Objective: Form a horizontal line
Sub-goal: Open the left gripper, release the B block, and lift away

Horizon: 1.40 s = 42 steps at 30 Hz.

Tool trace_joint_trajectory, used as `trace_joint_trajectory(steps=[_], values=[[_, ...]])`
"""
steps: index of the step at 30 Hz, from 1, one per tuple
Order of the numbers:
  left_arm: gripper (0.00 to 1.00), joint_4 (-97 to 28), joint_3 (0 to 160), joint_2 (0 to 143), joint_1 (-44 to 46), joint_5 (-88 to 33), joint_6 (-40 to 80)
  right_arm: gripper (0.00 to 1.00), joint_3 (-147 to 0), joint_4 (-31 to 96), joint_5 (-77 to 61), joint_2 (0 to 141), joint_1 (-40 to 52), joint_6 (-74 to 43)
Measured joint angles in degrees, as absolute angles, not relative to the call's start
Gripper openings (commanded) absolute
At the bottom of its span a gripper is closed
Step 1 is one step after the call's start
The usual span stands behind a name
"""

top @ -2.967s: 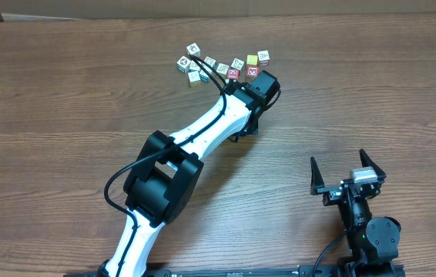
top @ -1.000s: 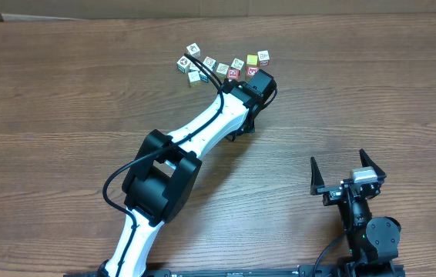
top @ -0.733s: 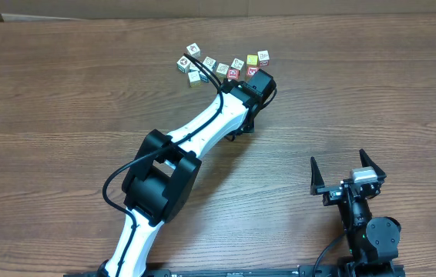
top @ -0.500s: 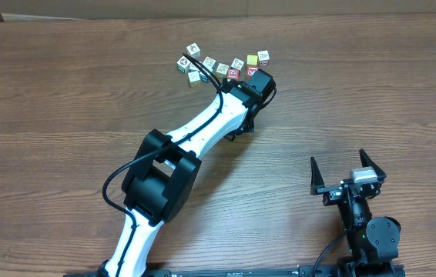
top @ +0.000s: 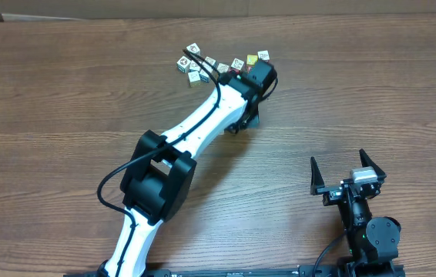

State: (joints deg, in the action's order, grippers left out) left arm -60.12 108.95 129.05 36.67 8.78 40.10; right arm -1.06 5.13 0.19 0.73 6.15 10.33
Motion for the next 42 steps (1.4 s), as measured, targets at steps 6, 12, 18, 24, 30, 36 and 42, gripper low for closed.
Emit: trace_joint_trajectory(steps=[6,12,18,24,30,36,42], values=[[0.04,-64.6,115.1,129.0,35.2,8.5,39.1,1.0,-1.1,5.1,0.2,0.7,6.1,10.3],[0.04,-65.2,115.3,129.1,34.0,8.5,38.8,1.0,-1.1,5.1,0.2,0.7,6.2,10.3],[0.04,-65.2,115.3,129.0,29.6,8.3,38.8,1.0,-1.1,5.1,0.2,0.7,6.2,10.3],[0.04,-66.4,115.4,129.1,19.7,8.4,38.8,1.0,-1.1,5.1,0.2,0.7,6.2,10.3],[0.08,-68.3,115.4,129.1,10.0,8.7,38.4,1.0,-1.1,5.1,0.2,0.7,6.2,10.3],[0.49,-70.0,115.4,129.1,4.3,8.9,37.2,1.0,-1.1,5.1,0.2,0.7,6.2,10.3],[1.0,-70.2,115.4,129.1,3.1,8.8,37.1,1.0,-1.1,5.1,0.2,0.7,6.1,10.3]])
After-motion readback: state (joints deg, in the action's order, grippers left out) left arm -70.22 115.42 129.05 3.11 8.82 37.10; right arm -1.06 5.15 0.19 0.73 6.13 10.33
